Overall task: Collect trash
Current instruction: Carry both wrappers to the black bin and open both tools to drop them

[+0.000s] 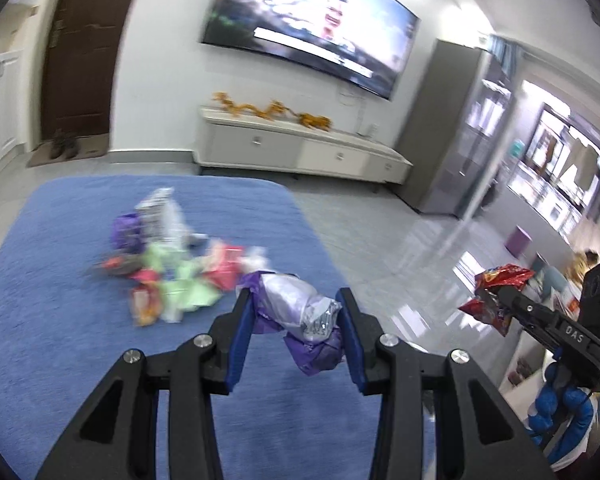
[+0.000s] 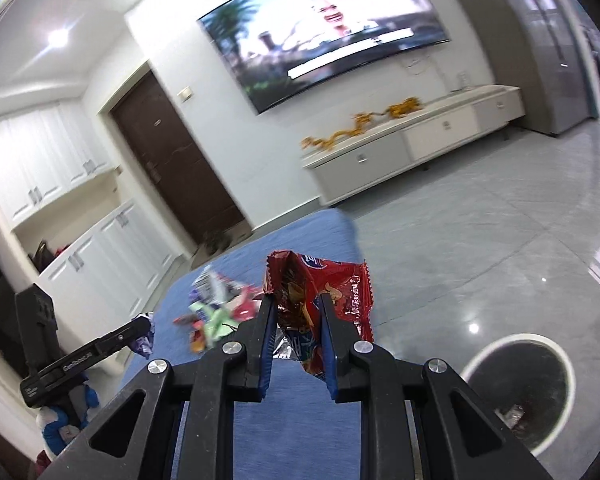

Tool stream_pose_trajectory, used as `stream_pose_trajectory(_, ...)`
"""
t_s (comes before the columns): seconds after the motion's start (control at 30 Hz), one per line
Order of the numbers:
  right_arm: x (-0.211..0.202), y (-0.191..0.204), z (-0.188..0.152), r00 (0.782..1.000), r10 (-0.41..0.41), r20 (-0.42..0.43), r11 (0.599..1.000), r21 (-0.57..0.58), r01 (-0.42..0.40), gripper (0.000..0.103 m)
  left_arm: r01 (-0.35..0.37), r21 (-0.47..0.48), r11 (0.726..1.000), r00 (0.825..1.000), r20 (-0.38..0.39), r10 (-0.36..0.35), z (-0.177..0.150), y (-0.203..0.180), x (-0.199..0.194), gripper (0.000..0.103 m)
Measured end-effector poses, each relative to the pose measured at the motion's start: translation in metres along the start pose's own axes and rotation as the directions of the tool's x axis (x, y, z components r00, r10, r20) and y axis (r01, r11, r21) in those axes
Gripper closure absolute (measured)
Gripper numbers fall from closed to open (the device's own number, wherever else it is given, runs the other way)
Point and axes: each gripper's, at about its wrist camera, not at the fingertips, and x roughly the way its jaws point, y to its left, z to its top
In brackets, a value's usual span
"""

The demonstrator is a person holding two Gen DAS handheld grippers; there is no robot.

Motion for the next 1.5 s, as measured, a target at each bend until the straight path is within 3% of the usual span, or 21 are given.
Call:
stream_pose_trajectory(0.17, -0.022, -0.053, -0.002, 0.994, -0.106, 0.023, 0.992, 0.076, 0.104, 0.084, 0.109, 0.069, 0.992, 0.992, -0.076, -0.104, -0.002, -0.065, 0.041, 0.064)
stream_pose_trajectory(0.27, -0.028, -0.093, -0.009, 0.984, -0.181, 0.001, 0.973, 0.145, 0.179, 0.084, 0.191, 0.134, 0.972, 0.973, -0.158, -0.169, -0.009, -0.114, 0.076, 0.064)
stream_pose_trajectory(0.43, -0.029, -0.148, -0.025, 0.965, -0.257, -0.060, 0.936, 0.233, 0.264, 0.084, 0.270, 0.179, 0.946, 0.937, -0.275, -0.215, -0.026, -0.175, 0.128, 0.064)
stream_pose_trajectory(0.63, -0.020, -0.198, -0.042, 0.944, -0.301, -0.135, 0.898, 0.293, 0.328, 0.084, 0.308, 0.214, 0.927, 0.905, -0.367, -0.216, -0.041, -0.221, 0.182, 0.063)
stream_pose_trajectory(0.8, -0.002, -0.228, -0.054, 0.920, -0.324, -0.218, 0.869, 0.315, 0.381, 0.080, 0.321, 0.184, 0.929, 0.878, -0.426, -0.219, -0.052, -0.243, 0.223, 0.060)
stream_pose_trajectory(0.9, 0.006, -0.244, -0.059, 0.905, -0.340, -0.254, 0.854, 0.319, 0.411, 0.066, 0.332, 0.152, 0.931, 0.858, -0.459, -0.232, -0.057, -0.250, 0.243, 0.052)
stream_pose_trajectory(1.0, 0.004, -0.252, -0.065, 0.898, -0.348, -0.270, 0.840, 0.336, 0.426, 0.060, 0.341, 0.137, 0.930, 0.848, -0.471, -0.242, -0.059, -0.254, 0.254, 0.043)
stream_pose_trajectory(1.1, 0.001, -0.252, -0.066, 0.895, -0.356, -0.269, 0.834, 0.340, 0.434, 0.042, 0.338, 0.145, 0.930, 0.848, -0.474, -0.235, -0.061, -0.257, 0.256, 0.042)
stream_pose_trajectory(1.23, -0.001, -0.251, -0.062, 0.896, -0.359, -0.263, 0.831, 0.347, 0.435, 0.042, 0.318, 0.140, 0.938, 0.858, -0.463, -0.221, -0.062, -0.254, 0.251, 0.042)
stream_pose_trajectory(1.5, -0.013, -0.218, -0.046, 0.902, -0.374, -0.214, 0.860, 0.285, 0.424, 0.039, 0.174, 0.205, 0.963, 0.945, -0.311, -0.104, -0.047, -0.232, 0.203, 0.041)
